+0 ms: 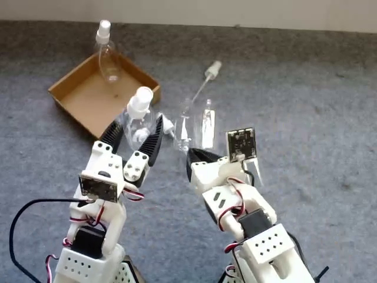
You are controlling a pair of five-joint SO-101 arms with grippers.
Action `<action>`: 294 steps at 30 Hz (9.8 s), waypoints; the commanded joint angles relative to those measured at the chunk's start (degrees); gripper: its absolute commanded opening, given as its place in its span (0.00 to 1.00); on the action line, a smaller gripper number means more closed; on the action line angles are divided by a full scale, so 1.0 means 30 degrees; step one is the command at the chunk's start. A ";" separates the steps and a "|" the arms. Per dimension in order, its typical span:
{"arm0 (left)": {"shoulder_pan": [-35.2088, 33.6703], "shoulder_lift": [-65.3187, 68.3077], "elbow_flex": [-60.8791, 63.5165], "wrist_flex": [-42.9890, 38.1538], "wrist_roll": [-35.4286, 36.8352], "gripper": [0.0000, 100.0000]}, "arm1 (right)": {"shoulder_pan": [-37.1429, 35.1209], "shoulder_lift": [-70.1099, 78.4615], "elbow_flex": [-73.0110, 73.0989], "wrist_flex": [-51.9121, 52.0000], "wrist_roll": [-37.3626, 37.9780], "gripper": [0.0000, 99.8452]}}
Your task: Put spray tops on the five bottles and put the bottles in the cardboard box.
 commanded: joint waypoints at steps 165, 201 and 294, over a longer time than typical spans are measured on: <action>-1.0359 4.6403 -2.8234 -1.1458 0.0410 0.07 | 0.2242 -0.0103 0.6989 -1.2117 0.5744 0.01; -1.0505 4.6286 -2.7502 -0.9289 0.0410 0.32 | 0.2242 -0.0103 0.6989 -1.2117 0.5744 0.01; 0.0103 2.8147 -2.5744 2.1187 0.0498 0.32 | 0.8806 -0.0190 0.6960 -1.2264 0.5626 0.01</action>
